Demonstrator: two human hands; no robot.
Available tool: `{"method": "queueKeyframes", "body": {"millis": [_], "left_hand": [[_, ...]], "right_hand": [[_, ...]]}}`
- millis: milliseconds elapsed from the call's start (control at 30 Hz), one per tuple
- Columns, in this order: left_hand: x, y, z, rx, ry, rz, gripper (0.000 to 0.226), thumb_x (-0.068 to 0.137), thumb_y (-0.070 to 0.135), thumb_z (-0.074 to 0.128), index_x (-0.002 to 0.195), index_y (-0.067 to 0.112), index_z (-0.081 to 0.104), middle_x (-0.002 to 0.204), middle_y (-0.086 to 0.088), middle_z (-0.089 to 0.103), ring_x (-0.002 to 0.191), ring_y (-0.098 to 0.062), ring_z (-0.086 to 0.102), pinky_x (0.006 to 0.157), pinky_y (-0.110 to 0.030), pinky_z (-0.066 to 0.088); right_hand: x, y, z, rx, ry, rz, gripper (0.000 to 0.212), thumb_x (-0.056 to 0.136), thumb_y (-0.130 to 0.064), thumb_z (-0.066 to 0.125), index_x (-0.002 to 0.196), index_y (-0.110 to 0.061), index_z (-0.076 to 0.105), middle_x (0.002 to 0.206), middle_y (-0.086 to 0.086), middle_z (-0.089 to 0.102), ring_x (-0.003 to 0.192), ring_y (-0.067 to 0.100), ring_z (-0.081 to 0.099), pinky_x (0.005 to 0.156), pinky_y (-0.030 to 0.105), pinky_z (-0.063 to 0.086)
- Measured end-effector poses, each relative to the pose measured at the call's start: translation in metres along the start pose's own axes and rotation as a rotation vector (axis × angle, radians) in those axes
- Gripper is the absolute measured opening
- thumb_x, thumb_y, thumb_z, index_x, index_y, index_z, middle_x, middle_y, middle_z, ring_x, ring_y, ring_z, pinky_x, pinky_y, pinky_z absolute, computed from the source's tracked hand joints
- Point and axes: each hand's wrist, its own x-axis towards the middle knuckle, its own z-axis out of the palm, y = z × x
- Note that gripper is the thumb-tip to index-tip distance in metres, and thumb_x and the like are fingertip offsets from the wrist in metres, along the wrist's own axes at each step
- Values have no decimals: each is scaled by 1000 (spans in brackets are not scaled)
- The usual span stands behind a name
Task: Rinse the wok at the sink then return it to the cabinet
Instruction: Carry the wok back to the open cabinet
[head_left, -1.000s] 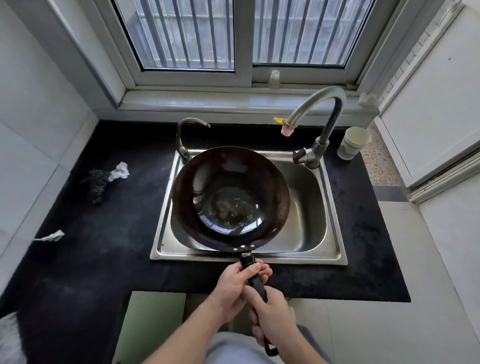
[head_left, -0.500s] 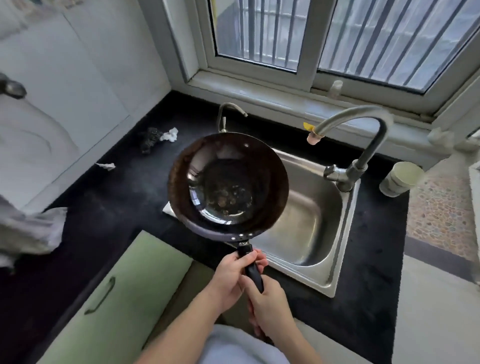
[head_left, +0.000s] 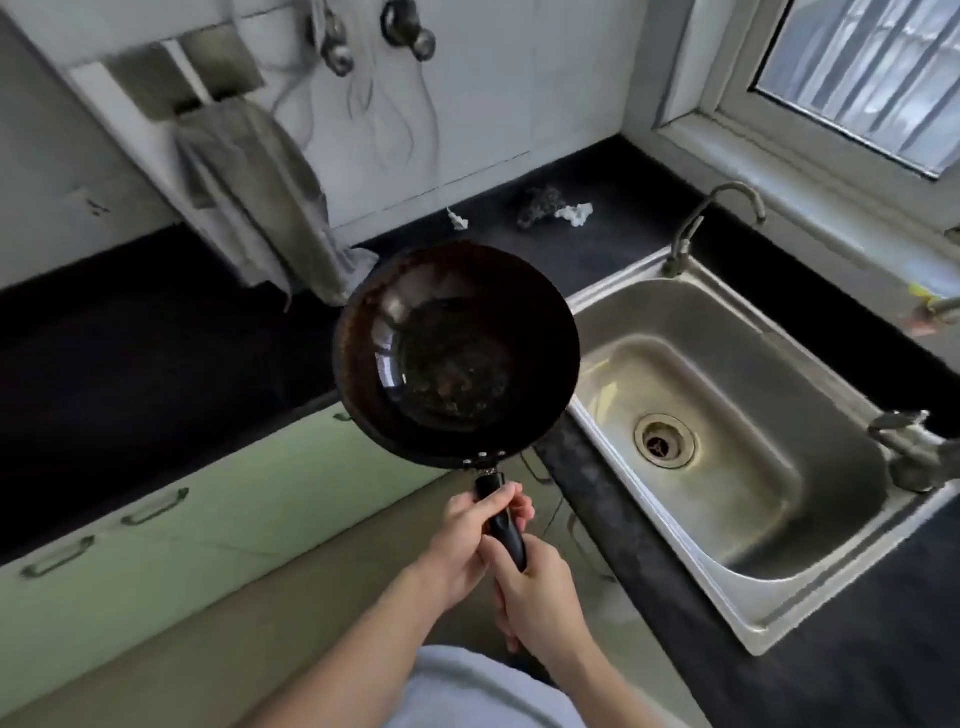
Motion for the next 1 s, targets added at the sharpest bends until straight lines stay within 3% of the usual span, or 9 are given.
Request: {"method": "queueKeyframes", "body": {"millis": [167, 433, 700, 867, 1000], "left_hand": [[-39, 2, -60, -138, 128, 88, 13, 96, 6, 55, 100, -5, 61, 79, -12, 65, 70, -16, 66, 67, -22, 55], [-129, -16, -173, -359, 305, 231, 12, 98, 2, 49, 95, -4, 59, 72, -11, 63, 62, -15, 65, 61, -21, 54], [-233, -54, -286, -498, 474, 381, 11, 97, 7, 54, 93, 1, 62, 74, -9, 67, 71, -17, 65, 68, -23, 53], [-296, -75, -341, -578, 602, 469, 15, 96, 8, 56, 87, 1, 65, 74, -9, 69, 74, -19, 66, 78, -29, 51], [-334, -91, -379, -695, 696, 553, 13, 95, 9, 59, 90, -2, 67, 78, -11, 70, 76, -20, 68, 80, -31, 52]], "right_hand": [[-15, 3, 53, -93, -169, -46, 41, 92, -43, 59, 78, -4, 56, 52, 3, 54, 43, 22, 44, 43, 38, 37], [-82, 3, 152, -248, -461, -46, 39, 96, -33, 58, 75, 0, 57, 50, 3, 56, 37, 19, 49, 36, 27, 40], [-159, 18, 255, -407, -738, -99, 33, 98, -30, 56, 79, -4, 60, 53, 3, 57, 40, 19, 52, 39, 32, 44], [-202, 26, 315, -486, -924, -113, 30, 99, -29, 56, 86, -2, 60, 54, 2, 56, 38, 16, 50, 38, 27, 41], [-229, 29, 357, -608, -1057, -162, 30, 100, -28, 54, 79, -7, 57, 51, 0, 54, 35, 13, 48, 36, 24, 39]]}}
